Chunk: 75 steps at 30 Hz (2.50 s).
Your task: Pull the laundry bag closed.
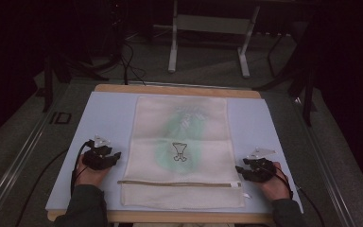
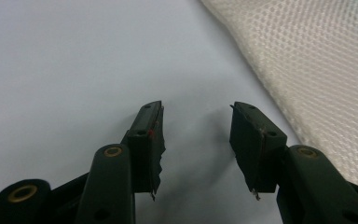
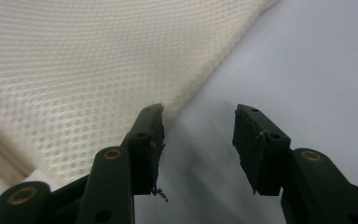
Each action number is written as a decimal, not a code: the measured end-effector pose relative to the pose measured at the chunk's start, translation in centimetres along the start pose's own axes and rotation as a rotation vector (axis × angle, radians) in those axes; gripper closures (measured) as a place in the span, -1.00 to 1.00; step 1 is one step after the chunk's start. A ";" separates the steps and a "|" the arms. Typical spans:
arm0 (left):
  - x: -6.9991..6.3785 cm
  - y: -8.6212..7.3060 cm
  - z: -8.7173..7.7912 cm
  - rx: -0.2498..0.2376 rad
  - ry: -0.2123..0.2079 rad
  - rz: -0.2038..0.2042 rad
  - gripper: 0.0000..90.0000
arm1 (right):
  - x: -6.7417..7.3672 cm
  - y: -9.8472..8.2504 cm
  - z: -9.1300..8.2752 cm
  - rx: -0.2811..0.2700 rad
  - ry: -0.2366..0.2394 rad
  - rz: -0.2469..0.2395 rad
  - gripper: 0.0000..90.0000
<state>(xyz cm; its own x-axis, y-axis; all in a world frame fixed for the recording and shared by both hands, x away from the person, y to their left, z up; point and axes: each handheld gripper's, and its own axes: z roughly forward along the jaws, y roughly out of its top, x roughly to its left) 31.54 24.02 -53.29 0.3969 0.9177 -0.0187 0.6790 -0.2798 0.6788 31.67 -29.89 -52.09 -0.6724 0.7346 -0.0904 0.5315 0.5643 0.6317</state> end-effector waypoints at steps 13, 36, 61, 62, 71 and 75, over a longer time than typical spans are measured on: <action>-0.3 0.2 -0.3 -0.016 -0.041 0.023 0.29 | 1.2 1.1 -0.9 -0.004 0.012 -0.038 0.16; -1.1 0.4 -0.4 -0.029 -0.080 0.055 0.34 | 4.0 2.5 -0.7 -0.017 0.109 -0.083 0.16; -1.5 0.5 -0.4 -0.040 -0.133 0.085 0.44 | 8.1 4.4 0.8 -0.022 0.179 -0.153 0.15; -1.5 0.5 -0.4 -0.040 -0.135 0.088 0.44 | 8.1 4.4 0.8 -0.022 0.179 -0.153 0.15; -1.5 0.5 -0.5 -0.042 -0.139 0.090 0.43 | 10.0 5.8 1.8 0.002 0.225 -0.208 0.14; -1.5 0.5 -0.5 -0.041 -0.142 0.090 0.43 | 11.0 6.9 2.1 -0.013 0.248 -0.226 0.15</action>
<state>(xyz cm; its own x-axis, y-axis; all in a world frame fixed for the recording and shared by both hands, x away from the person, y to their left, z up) 31.01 22.59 -52.56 0.5405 0.8393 -0.0579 0.6121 -0.3451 0.7115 29.05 -17.13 -50.38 -0.8783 0.4763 -0.0406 0.3489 0.6968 0.6266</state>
